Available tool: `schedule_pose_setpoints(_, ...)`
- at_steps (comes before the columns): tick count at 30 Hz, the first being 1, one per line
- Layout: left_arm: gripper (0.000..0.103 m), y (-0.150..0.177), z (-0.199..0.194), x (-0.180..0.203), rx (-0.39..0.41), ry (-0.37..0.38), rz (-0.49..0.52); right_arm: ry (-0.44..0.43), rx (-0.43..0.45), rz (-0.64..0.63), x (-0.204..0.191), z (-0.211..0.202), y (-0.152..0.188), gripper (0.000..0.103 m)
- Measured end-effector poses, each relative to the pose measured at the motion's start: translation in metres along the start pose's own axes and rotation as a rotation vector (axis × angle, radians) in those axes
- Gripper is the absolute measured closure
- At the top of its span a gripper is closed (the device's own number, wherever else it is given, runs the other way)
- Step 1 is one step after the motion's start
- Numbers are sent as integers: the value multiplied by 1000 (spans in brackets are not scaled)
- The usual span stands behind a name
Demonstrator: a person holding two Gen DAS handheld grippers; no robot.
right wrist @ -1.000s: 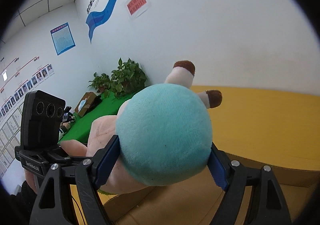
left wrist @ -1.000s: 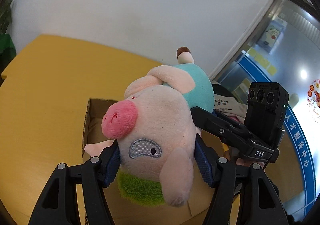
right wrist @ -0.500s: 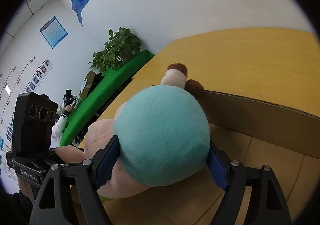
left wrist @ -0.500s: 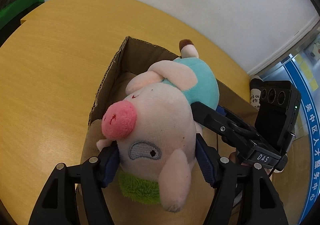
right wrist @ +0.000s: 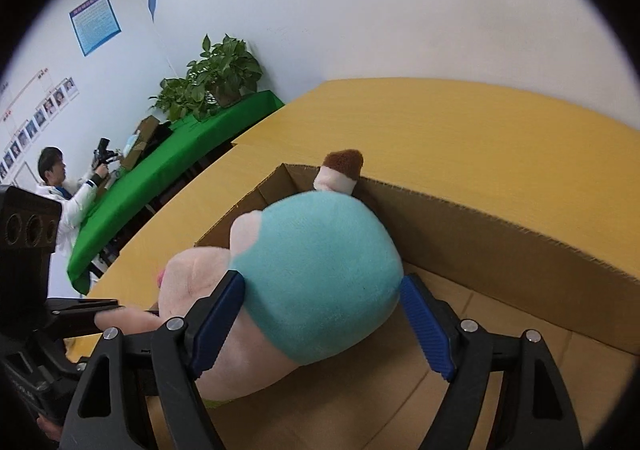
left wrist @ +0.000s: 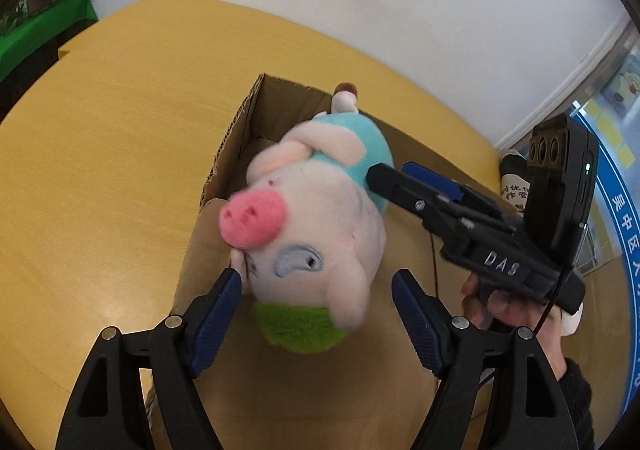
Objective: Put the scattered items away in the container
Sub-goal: 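Open the right gripper to drop the plush pig into the box, then move the right gripper back to the black charger box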
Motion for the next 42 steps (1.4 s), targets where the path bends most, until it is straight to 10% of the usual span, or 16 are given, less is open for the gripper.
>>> schedule_pose_setpoints(8,7,25,-87,32,169,-32,162,146,40,-43,-65,-118,0,19)
schedule_pose_setpoints(19,0,65,-148,104,341,-56,271,392,127,72,-113,-253,121,16)
schedule_pose_setpoints(27,0,112,-173,109,337,-44,271,488,137,86,-128,-293,163,0)
schedule_pose_setpoints(42,0,132,-195,126,372,-73,320,510,188,43,-154,-320,169,1)
Point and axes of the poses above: each gripper's, at about its wrist camera, not at the fingertips, and z roughly the way its jaws point, x to its right, y to its underside, the point moved 5 cm from there along z, roughly the way its jaws point, and after that the axes turned 4 degrees about x, right-handed, at the moved point
